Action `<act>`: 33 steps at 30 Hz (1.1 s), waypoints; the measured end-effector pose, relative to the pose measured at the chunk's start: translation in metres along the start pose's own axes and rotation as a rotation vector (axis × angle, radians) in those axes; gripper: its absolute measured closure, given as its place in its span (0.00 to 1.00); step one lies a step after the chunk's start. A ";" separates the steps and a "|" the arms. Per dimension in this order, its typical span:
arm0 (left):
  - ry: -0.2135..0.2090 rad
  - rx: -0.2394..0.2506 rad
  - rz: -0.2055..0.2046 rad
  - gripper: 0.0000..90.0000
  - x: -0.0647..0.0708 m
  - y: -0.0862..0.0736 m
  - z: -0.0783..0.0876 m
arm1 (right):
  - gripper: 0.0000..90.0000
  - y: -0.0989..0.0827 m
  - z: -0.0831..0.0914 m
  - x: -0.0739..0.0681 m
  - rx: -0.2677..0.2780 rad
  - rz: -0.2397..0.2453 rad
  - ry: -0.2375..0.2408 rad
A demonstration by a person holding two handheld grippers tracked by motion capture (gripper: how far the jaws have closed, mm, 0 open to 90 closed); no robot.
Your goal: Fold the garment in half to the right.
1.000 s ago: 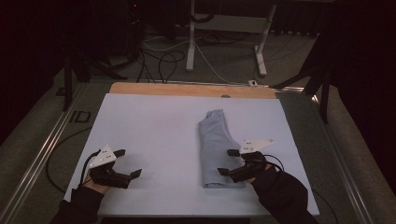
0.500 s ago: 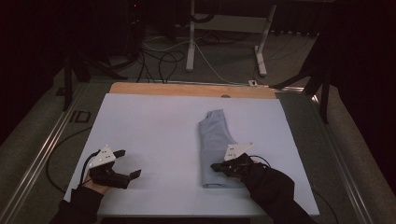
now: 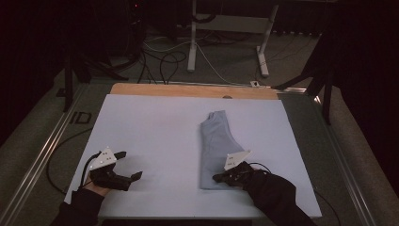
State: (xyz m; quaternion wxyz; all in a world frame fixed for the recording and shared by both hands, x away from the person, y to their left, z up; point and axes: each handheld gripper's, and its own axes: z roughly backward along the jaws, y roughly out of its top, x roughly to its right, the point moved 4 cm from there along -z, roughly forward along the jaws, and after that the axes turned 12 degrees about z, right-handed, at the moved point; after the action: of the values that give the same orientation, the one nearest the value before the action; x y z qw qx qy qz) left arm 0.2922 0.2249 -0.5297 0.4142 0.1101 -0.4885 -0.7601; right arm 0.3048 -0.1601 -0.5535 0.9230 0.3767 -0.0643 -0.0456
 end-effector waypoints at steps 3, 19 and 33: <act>-0.001 0.001 -0.002 0.00 0.000 0.000 0.000 | 1.00 -0.001 0.002 -0.007 -0.003 0.029 0.002; -0.004 -0.001 -0.010 0.00 0.002 0.000 0.000 | 1.00 -0.001 0.001 -0.008 0.007 0.055 -0.009; -0.003 0.007 -0.003 0.00 0.001 0.001 0.002 | 1.00 0.016 0.023 0.002 0.090 0.004 -0.064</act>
State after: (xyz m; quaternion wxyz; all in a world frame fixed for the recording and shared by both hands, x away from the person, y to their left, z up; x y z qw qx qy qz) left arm 0.2913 0.2255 -0.5276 0.4120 0.1111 -0.4916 -0.7591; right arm 0.3041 -0.1649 -0.5265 0.9026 0.4162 -0.0967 -0.0529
